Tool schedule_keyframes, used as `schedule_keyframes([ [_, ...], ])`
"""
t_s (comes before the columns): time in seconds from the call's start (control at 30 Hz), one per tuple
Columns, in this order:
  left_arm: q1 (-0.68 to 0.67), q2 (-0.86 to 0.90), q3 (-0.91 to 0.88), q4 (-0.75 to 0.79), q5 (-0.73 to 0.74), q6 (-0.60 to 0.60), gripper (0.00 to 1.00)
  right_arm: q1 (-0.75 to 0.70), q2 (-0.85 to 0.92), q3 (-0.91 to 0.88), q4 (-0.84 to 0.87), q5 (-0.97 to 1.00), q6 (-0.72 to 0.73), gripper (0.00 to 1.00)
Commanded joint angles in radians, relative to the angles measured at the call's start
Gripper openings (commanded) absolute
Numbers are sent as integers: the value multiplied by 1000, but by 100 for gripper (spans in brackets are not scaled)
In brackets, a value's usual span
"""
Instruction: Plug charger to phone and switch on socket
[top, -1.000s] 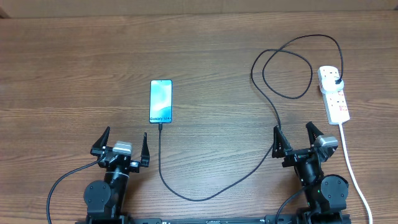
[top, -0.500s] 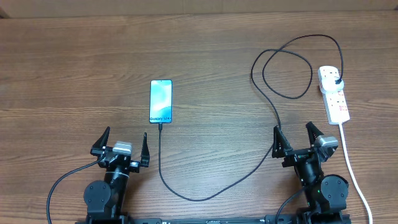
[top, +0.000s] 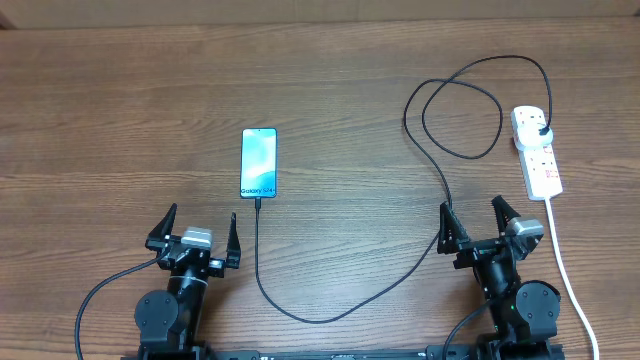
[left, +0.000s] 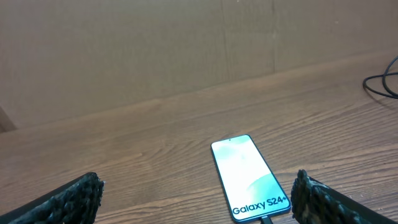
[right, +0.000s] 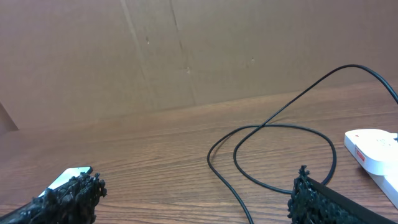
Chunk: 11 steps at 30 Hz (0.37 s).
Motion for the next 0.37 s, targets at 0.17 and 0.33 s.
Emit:
schedule_keyframes([
  [0.17,2,-11,-5,-3,-11,15,100,5,-8,-11,3,-2,2,100],
  [0.33,2,-11,-5,-3,-11,15,100,6,-8,-11,3,-2,2,100],
])
